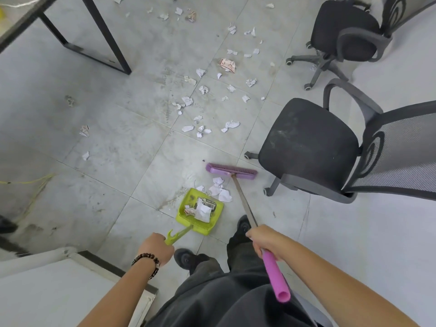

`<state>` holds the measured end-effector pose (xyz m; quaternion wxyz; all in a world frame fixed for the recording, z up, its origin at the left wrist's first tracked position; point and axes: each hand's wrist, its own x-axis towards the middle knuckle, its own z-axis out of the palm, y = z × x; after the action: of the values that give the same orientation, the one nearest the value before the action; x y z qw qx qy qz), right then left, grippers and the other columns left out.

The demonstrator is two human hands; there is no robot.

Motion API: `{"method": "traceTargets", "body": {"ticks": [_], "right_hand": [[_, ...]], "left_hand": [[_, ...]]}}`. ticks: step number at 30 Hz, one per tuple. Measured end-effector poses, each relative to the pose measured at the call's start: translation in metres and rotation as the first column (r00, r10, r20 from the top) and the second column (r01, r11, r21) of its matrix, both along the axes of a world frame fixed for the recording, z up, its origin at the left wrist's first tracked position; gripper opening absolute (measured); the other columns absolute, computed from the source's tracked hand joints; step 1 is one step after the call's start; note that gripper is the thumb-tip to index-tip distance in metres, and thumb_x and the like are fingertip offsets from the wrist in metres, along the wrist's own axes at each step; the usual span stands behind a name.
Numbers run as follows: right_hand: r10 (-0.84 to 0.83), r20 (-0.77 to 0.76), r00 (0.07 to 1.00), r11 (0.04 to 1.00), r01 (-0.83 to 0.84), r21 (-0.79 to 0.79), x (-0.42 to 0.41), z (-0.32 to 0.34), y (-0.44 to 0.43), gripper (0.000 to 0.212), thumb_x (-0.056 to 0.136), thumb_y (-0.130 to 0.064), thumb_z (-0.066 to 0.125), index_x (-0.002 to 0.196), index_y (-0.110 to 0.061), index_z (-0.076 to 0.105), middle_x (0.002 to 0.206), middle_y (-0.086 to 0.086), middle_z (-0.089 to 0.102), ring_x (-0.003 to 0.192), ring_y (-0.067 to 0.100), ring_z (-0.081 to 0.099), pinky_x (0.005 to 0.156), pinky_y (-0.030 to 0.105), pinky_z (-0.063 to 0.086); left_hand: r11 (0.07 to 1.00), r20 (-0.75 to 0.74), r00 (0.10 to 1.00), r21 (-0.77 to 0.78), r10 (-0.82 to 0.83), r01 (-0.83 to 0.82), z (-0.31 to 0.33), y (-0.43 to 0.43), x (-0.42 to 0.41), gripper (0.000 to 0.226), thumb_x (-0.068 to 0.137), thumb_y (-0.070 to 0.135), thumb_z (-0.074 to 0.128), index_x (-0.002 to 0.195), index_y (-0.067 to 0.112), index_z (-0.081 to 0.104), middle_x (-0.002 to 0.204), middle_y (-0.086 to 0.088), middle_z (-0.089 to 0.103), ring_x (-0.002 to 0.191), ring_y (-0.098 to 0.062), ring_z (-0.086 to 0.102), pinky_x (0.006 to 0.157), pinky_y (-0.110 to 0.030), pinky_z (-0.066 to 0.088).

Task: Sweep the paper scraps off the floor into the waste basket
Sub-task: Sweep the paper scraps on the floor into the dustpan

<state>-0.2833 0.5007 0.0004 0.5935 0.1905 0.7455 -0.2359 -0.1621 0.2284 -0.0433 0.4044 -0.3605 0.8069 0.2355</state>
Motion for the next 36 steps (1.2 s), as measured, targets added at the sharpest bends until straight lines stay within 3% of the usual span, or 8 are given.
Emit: {"method": "traceTargets", "body": {"ticks": [5, 7, 15, 19, 23, 28, 31, 36], "right_hand": [[-0.234, 0.156, 0.960, 0.969, 0.244, -0.049, 0.038, 0.014, -0.011, 0.014, 0.077, 0.006, 0.047, 0.075, -0.001, 0.059, 0.052, 0.009, 0.043, 0.039, 0.015, 0.038, 0.041, 0.022, 0.036], [-0.328, 0.242, 0.913, 0.932, 0.355, -0.076, 0.037, 0.020, -0.007, 0.024, 0.081, 0.003, 0.046, 0.061, -0.008, 0.052, 0.046, 0.004, 0.042, 0.034, 0.012, 0.037, 0.035, 0.018, 0.033], [-0.356, 0.422, 0.834, 0.860, 0.469, -0.201, -0.012, 0.047, 0.009, 0.032, 0.100, -0.013, 0.033, 0.074, -0.010, 0.051, 0.038, -0.004, 0.042, 0.024, 0.004, 0.030, 0.027, 0.015, 0.024], [-0.305, 0.542, 0.783, 0.858, 0.473, -0.201, -0.025, 0.055, -0.010, 0.020, 0.086, 0.003, 0.056, 0.072, -0.011, 0.054, 0.038, 0.003, 0.046, 0.026, 0.013, 0.044, 0.031, 0.015, 0.037], [-0.229, 0.213, 0.950, 0.956, 0.261, -0.134, -0.030, 0.045, -0.039, 0.035, 0.086, 0.001, 0.044, 0.059, -0.019, 0.033, 0.038, -0.006, 0.032, 0.026, 0.004, 0.029, 0.031, 0.012, 0.026], [0.007, -0.061, 0.998, 0.998, -0.011, -0.061, -0.022, 0.018, -0.078, 0.013, 0.076, 0.008, 0.047, 0.077, 0.000, 0.058, 0.052, 0.011, 0.048, 0.035, 0.018, 0.043, 0.045, 0.023, 0.042], [0.235, -0.029, 0.972, 0.970, -0.237, -0.057, -0.002, 0.010, -0.089, 0.025, 0.069, 0.012, 0.050, 0.089, 0.004, 0.062, 0.065, 0.015, 0.051, 0.053, 0.024, 0.049, 0.059, 0.031, 0.044], [0.325, 0.082, 0.942, 0.943, -0.317, -0.095, 0.016, 0.019, -0.066, 0.022, 0.074, 0.012, 0.047, 0.063, -0.006, 0.053, 0.048, 0.007, 0.049, 0.040, 0.015, 0.046, 0.040, 0.019, 0.040]], "left_hand": [[1.000, -0.016, 1.000, 0.005, 0.005, -0.005, -0.002, -0.001, -0.006, 0.022, 0.080, 0.013, 0.055, 0.061, 0.013, 0.043, 0.055, 0.000, 0.044, 0.048, -0.016, 0.041, 0.043, -0.021, 0.029], [1.000, -0.015, 1.000, -0.001, -0.008, 0.008, -0.001, 0.002, -0.008, 0.020, 0.079, 0.013, 0.056, 0.063, 0.012, 0.044, 0.058, -0.001, 0.046, 0.049, -0.016, 0.042, 0.043, -0.021, 0.030], [0.999, -0.020, 1.000, -0.040, 0.016, -0.017, 0.005, -0.020, -0.016, 0.009, 0.078, 0.013, 0.054, 0.071, 0.009, 0.058, 0.062, -0.002, 0.055, 0.053, -0.017, 0.051, 0.043, -0.019, 0.034], [0.996, -0.012, 0.996, -0.008, 0.093, -0.093, 0.008, -0.037, -0.011, 0.007, 0.078, 0.012, 0.054, 0.072, 0.011, 0.057, 0.057, -0.004, 0.050, 0.048, -0.020, 0.046, 0.044, -0.019, 0.035], [0.979, -0.008, 0.980, 0.047, 0.199, -0.198, 0.008, -0.050, 0.008, 0.012, 0.080, 0.009, 0.051, 0.069, 0.010, 0.046, 0.052, -0.004, 0.038, 0.045, -0.020, 0.033, 0.045, -0.019, 0.026], [0.965, -0.011, 0.965, 0.043, 0.261, -0.260, 0.002, -0.054, 0.028, 0.011, 0.078, 0.009, 0.052, 0.067, 0.009, 0.049, 0.052, -0.006, 0.042, 0.044, -0.021, 0.037, 0.044, -0.018, 0.028], [0.976, 0.015, 0.976, 0.011, 0.219, -0.220, -0.002, -0.047, 0.037, 0.010, 0.078, 0.010, 0.053, 0.068, 0.008, 0.053, 0.057, -0.005, 0.050, 0.048, -0.021, 0.047, 0.045, -0.020, 0.036], [0.989, -0.002, 0.990, -0.041, 0.139, -0.139, -0.005, -0.044, 0.050, 0.014, 0.079, 0.012, 0.051, 0.065, 0.011, 0.052, 0.060, -0.001, 0.051, 0.053, -0.017, 0.048, 0.044, -0.020, 0.034]]}}
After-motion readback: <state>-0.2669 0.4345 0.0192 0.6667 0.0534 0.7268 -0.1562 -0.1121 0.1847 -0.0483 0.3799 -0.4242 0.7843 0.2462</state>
